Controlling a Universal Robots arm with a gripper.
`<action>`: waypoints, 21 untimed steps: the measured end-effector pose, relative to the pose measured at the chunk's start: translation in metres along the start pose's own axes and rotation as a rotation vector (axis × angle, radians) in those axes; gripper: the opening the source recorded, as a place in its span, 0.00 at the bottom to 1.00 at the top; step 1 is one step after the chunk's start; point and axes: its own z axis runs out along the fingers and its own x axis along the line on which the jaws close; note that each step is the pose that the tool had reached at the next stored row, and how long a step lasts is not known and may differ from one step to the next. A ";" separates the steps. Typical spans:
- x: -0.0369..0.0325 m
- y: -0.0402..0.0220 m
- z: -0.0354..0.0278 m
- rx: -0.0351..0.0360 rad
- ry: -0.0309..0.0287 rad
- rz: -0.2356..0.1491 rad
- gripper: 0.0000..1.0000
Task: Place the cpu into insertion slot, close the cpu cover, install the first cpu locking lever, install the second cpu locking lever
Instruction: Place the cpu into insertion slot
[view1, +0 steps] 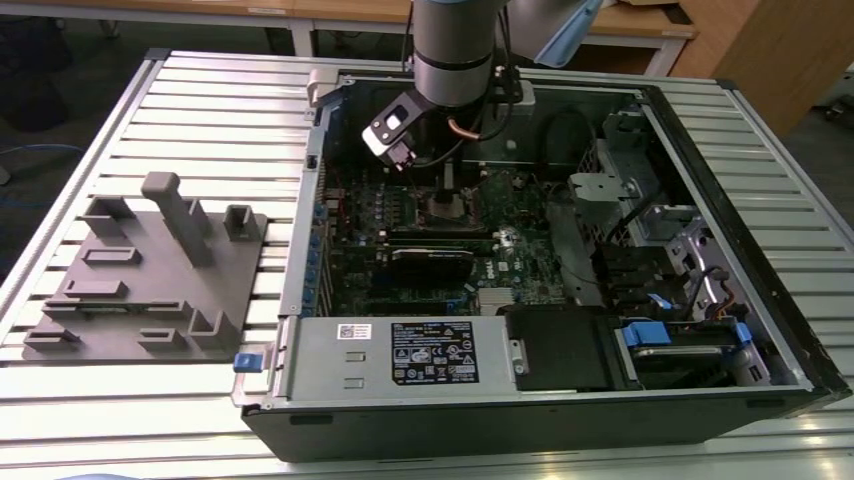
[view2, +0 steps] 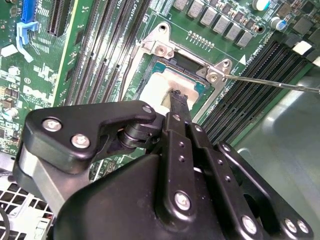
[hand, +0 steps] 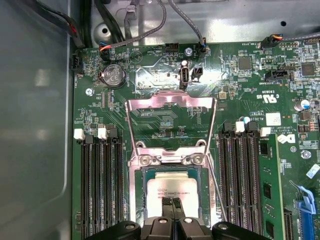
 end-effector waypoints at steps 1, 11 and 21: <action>0.0000 0.0000 -0.0001 0.0001 -0.0001 0.000 0.10; 0.0001 0.0002 -0.0040 0.0003 -0.0005 0.000 0.10; 0.0002 0.0005 -0.0075 0.0003 -0.0005 0.000 0.10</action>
